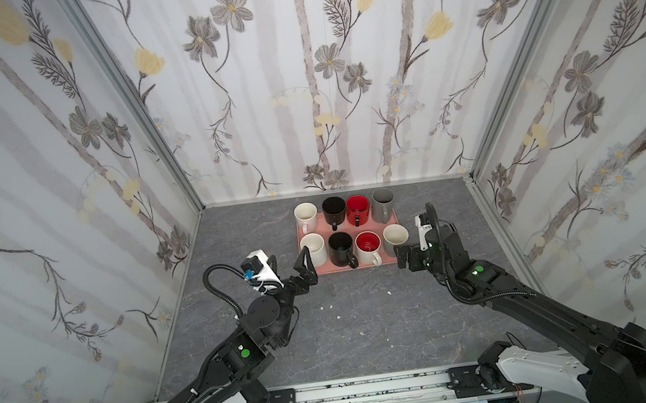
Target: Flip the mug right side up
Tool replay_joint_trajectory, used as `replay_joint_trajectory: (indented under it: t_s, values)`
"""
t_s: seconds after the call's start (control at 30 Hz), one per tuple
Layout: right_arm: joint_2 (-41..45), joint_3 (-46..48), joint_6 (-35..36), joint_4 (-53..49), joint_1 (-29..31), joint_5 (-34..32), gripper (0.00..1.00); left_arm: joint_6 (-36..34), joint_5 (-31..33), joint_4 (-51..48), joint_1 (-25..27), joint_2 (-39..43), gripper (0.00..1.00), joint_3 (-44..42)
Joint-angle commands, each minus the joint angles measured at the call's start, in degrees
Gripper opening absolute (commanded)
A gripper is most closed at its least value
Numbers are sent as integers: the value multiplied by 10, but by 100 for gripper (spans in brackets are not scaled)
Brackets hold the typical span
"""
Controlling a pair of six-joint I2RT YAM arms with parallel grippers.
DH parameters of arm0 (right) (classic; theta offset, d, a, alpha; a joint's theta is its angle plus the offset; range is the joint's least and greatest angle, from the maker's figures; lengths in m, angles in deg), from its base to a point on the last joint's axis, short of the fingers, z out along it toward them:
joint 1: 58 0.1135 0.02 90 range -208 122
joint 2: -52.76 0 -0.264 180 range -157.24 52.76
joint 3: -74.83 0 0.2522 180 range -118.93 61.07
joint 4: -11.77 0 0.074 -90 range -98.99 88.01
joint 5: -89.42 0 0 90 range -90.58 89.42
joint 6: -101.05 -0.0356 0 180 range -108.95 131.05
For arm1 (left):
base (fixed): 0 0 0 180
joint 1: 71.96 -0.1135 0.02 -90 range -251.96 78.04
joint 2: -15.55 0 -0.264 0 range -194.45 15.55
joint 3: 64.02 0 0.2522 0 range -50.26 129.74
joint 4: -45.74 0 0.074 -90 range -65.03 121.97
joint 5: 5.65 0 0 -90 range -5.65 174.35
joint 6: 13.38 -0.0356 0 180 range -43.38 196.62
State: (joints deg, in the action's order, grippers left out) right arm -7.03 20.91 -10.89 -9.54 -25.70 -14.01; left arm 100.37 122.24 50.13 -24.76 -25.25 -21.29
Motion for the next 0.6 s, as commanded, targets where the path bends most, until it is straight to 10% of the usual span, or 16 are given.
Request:
replay_joint_trajectory:
  t_s: [0.0,0.57]
  values:
    - [39,34,-10,74,2,-35,100,-16,19,31,-62,-22,100,7]
    - [91,96,-1,122,-2,-108,100,-204,-105,192,-365,-318,100,15]
